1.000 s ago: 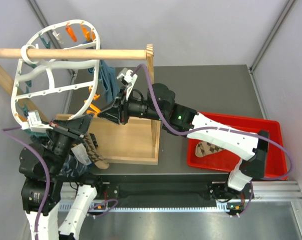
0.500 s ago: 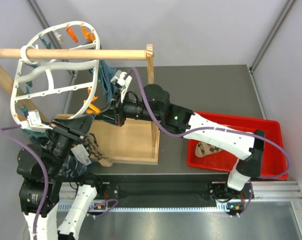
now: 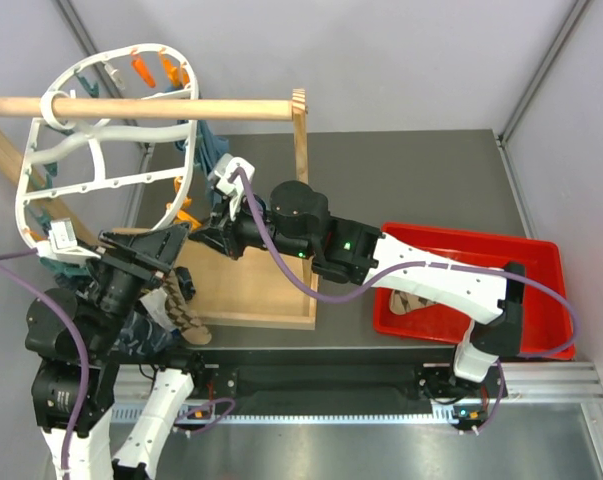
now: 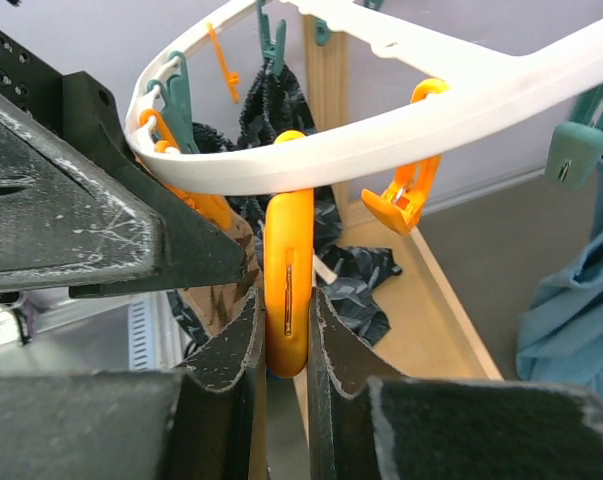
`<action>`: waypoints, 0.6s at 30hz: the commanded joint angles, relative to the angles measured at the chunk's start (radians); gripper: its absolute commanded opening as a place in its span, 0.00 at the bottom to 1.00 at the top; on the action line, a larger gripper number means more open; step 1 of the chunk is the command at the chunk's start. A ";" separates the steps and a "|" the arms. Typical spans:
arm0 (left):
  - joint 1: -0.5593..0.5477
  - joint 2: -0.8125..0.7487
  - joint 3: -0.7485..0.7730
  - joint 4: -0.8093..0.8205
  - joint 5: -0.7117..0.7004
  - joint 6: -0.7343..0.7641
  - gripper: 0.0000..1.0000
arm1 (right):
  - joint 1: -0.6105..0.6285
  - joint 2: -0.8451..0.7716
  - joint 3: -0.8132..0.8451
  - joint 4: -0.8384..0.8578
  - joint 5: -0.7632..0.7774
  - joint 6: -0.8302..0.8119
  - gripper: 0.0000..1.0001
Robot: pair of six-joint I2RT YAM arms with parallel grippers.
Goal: Clip the socks to the hanger
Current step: Open the clamp at the hanger.
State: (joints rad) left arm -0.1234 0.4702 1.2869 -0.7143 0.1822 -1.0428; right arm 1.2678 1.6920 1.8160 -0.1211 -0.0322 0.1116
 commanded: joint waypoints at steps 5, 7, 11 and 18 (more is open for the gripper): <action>-0.002 0.047 0.015 -0.033 -0.049 -0.002 0.67 | 0.018 -0.026 0.031 0.008 0.072 -0.067 0.00; -0.002 0.050 0.005 -0.034 -0.064 -0.003 0.67 | 0.019 -0.025 0.035 0.008 0.057 -0.067 0.00; -0.001 0.050 -0.043 0.022 -0.070 -0.031 0.67 | 0.031 -0.025 0.043 0.011 0.040 -0.062 0.00; -0.001 0.030 -0.127 0.200 -0.070 -0.028 0.67 | 0.035 -0.020 0.049 0.009 0.038 -0.052 0.00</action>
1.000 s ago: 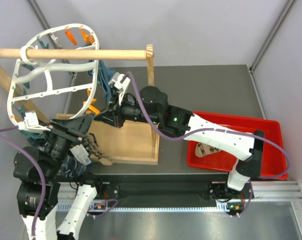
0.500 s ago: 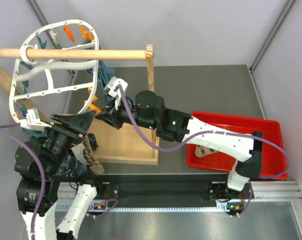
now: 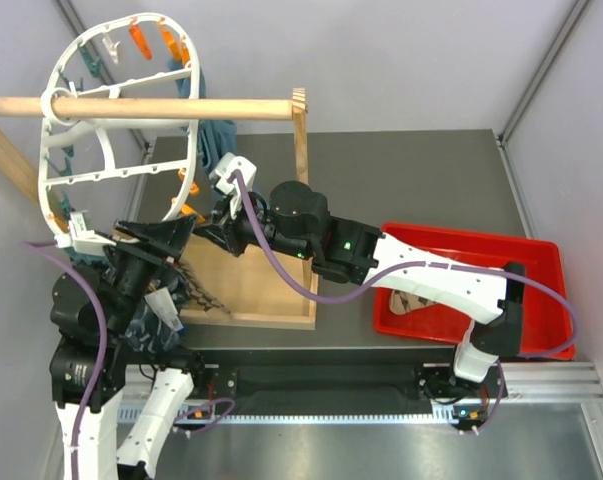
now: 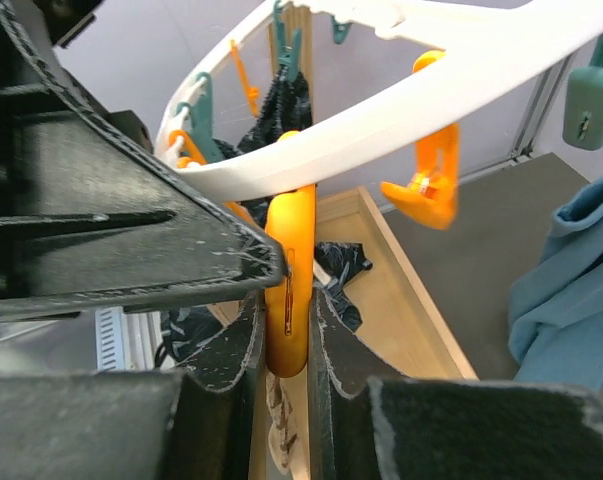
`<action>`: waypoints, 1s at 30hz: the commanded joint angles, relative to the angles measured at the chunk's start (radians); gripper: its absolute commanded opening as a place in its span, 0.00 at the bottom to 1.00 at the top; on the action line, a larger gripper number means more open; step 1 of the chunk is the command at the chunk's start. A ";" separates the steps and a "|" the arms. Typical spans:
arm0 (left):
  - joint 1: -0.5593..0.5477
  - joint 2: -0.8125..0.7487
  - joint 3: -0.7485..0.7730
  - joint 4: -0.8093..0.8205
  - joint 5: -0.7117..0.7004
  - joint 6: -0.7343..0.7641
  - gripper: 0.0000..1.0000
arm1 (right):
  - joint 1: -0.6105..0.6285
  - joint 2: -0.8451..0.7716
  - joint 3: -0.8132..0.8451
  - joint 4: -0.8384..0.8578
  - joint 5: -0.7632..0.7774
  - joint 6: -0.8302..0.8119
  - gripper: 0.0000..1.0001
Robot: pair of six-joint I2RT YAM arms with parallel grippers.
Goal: Clip the socks to the hanger
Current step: Open the clamp at the hanger.
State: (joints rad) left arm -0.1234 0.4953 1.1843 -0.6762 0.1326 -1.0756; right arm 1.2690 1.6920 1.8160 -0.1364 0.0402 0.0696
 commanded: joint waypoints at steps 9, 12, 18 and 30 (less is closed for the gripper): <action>-0.001 -0.014 -0.064 0.260 -0.033 0.005 0.61 | 0.038 -0.014 0.048 0.018 -0.089 0.002 0.00; -0.001 -0.018 -0.065 0.288 -0.039 0.006 0.56 | 0.043 -0.009 0.049 0.014 -0.095 -0.001 0.00; -0.001 -0.014 -0.061 0.288 -0.048 0.011 0.42 | 0.047 -0.006 0.055 0.003 -0.103 -0.007 0.00; -0.001 -0.020 -0.074 0.314 -0.028 0.026 0.69 | 0.049 0.008 0.075 -0.005 -0.152 0.016 0.00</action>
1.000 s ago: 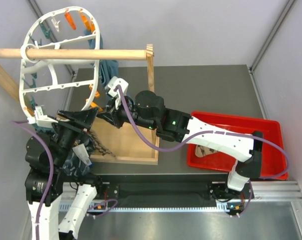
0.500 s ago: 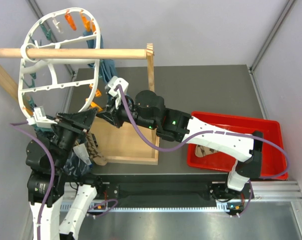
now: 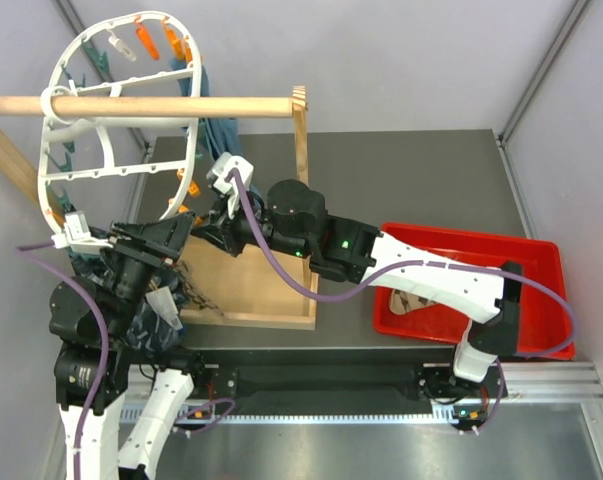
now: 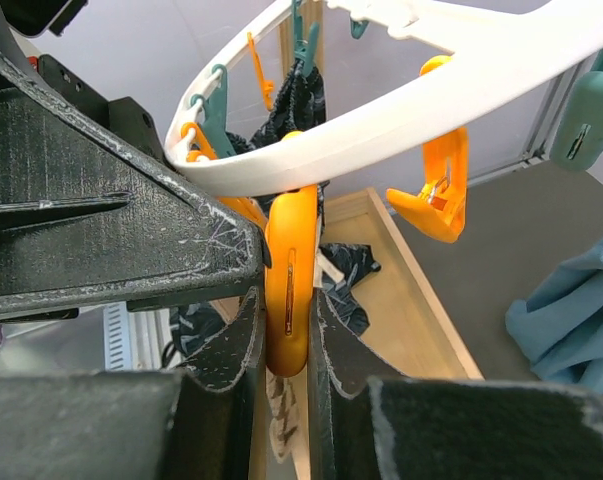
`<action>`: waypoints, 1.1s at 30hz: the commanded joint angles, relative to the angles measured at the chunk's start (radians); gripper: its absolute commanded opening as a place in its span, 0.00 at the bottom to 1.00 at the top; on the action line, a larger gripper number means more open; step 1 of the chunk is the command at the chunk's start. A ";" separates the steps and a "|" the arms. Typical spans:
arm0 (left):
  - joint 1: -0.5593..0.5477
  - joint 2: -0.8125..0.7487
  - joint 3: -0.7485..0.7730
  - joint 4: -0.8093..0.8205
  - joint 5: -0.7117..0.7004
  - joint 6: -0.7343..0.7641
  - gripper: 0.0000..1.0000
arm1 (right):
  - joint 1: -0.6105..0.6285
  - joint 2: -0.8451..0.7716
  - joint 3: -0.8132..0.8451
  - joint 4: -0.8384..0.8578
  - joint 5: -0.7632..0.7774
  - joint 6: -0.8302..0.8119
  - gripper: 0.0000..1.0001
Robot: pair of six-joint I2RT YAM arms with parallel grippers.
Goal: Clip the socks to the hanger
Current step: Open the clamp at the hanger.
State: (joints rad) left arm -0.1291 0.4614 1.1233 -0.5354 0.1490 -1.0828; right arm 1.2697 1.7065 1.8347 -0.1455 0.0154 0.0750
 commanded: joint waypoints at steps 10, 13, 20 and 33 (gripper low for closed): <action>0.005 -0.013 -0.023 0.199 -0.103 0.037 0.60 | 0.051 -0.031 0.044 0.020 -0.218 0.081 0.00; 0.003 -0.015 -0.028 0.213 -0.109 0.038 0.59 | 0.049 -0.030 0.046 0.020 -0.230 0.089 0.00; 0.005 -0.018 -0.030 0.222 -0.120 0.034 0.40 | 0.054 -0.008 0.072 -0.005 -0.233 0.075 0.00; 0.005 0.008 0.010 0.143 -0.126 0.038 0.00 | 0.059 0.004 0.101 -0.088 -0.126 0.006 0.22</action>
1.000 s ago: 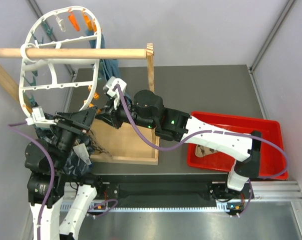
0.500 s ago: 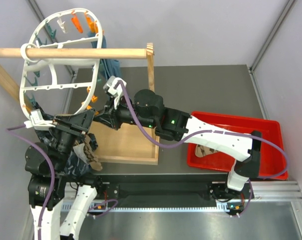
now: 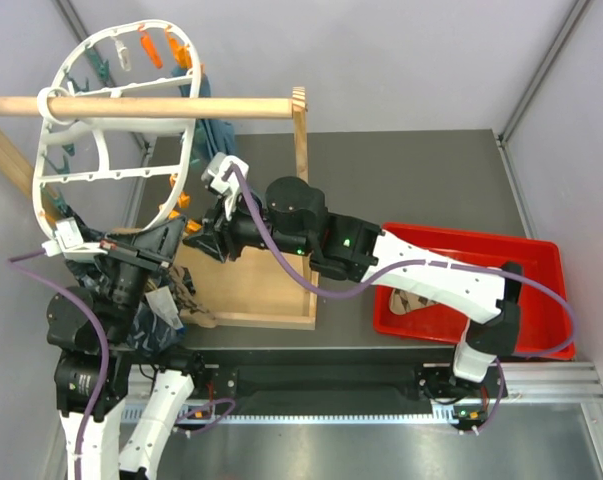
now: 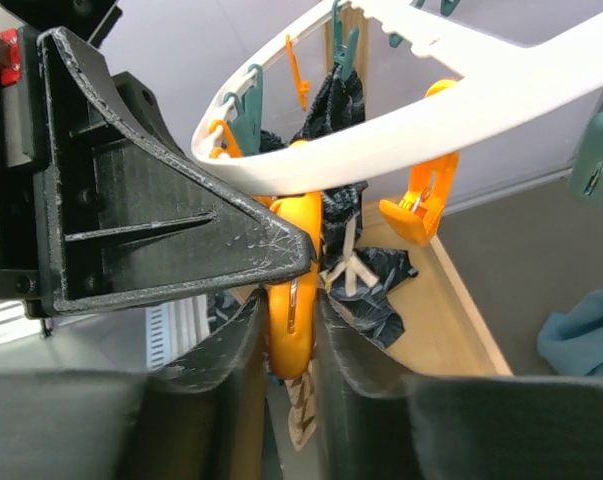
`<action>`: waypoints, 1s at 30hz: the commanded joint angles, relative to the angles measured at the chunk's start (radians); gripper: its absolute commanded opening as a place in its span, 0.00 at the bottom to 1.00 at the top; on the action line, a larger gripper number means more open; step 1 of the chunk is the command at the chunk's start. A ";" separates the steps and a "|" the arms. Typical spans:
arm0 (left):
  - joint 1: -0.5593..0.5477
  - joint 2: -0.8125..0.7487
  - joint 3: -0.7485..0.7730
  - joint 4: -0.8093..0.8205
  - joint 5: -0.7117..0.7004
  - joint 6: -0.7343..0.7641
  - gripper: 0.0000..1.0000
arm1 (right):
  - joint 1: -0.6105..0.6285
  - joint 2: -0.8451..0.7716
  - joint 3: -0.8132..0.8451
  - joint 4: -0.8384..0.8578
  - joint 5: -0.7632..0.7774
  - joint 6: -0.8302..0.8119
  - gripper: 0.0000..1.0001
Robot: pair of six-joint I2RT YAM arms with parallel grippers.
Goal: Clip the socks to the hanger
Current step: Open the clamp at the hanger, then pick up the sock from the bin.
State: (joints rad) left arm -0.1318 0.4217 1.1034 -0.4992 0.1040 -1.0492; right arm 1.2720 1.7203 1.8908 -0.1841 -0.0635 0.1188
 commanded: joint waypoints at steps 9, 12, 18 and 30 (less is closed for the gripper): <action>0.008 0.058 0.064 0.041 -0.090 0.032 0.00 | 0.056 -0.201 -0.106 -0.132 0.092 -0.010 0.68; 0.008 0.052 0.067 0.025 -0.092 0.040 0.00 | 0.056 -0.339 -0.267 -0.158 0.186 0.015 0.69; 0.008 0.042 0.058 0.022 -0.089 0.043 0.00 | 0.055 -0.604 -0.574 -0.311 0.525 0.088 0.67; -0.002 0.034 0.056 -0.001 -0.092 0.034 0.00 | -0.552 -0.872 -1.050 -0.473 0.536 0.407 0.35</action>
State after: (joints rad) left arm -0.1322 0.4515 1.1389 -0.5442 0.0532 -1.0248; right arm 0.8425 0.8532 0.8932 -0.6285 0.5449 0.4309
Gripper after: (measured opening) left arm 0.197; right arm 0.352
